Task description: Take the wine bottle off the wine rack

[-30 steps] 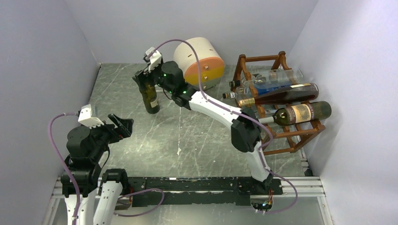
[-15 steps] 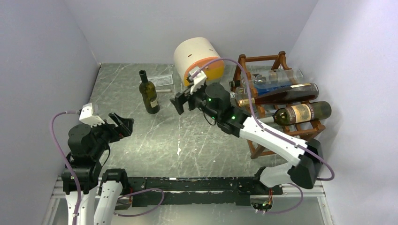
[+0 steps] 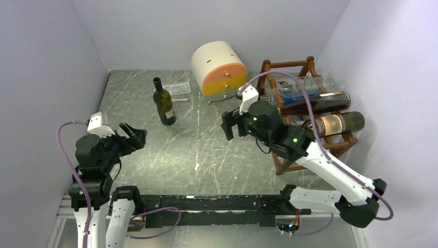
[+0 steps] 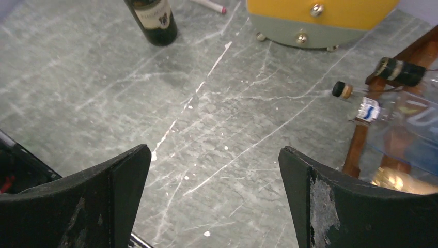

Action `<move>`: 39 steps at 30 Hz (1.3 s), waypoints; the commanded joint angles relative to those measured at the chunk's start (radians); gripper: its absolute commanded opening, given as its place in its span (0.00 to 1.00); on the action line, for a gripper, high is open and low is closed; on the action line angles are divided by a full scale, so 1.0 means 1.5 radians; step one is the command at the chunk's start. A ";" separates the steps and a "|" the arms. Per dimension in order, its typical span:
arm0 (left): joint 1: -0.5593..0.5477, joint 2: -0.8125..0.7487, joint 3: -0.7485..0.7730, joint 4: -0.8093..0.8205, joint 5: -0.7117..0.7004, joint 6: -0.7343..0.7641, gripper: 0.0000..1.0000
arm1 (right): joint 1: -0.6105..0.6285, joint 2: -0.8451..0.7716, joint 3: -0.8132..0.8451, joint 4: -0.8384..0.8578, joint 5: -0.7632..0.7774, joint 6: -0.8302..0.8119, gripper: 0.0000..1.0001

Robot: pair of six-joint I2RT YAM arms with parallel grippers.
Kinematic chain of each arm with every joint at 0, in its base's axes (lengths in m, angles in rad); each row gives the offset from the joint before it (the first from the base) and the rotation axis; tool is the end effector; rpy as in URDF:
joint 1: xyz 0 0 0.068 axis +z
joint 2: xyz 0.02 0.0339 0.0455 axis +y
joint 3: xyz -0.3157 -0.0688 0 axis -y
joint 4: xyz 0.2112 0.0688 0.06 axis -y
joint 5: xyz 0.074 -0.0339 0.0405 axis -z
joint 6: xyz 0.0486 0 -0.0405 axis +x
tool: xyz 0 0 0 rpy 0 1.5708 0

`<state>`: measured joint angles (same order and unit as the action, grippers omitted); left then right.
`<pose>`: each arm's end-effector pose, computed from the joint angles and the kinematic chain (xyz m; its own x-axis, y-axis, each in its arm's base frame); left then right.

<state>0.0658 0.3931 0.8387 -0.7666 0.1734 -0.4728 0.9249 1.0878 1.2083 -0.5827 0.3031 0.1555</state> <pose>0.0093 -0.0078 0.3411 -0.3252 -0.4710 -0.8200 -0.0556 0.8752 -0.4806 0.1221 0.1379 0.4244 -0.3583 -0.2298 -0.9049 -0.5525 0.8335 0.0071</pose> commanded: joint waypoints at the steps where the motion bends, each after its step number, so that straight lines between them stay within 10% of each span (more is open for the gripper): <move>1: 0.009 0.001 -0.005 0.021 0.025 0.008 0.98 | 0.000 -0.044 0.062 -0.087 0.039 0.052 1.00; 14: -0.009 -0.022 -0.011 0.029 0.024 0.005 0.98 | -0.029 0.108 0.300 -0.228 0.359 0.154 1.00; 22: -0.017 -0.035 -0.014 0.031 0.023 0.002 0.98 | -0.311 0.158 0.341 -0.225 0.234 0.243 1.00; 39: -0.015 -0.046 -0.013 0.029 0.023 0.002 0.98 | -0.493 0.415 0.596 -0.431 0.290 0.493 1.00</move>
<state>0.0433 0.3283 0.8219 -0.7467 0.1875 -0.4683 0.2466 1.7176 2.1231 -1.1839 0.7490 0.8120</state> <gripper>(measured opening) 0.984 0.997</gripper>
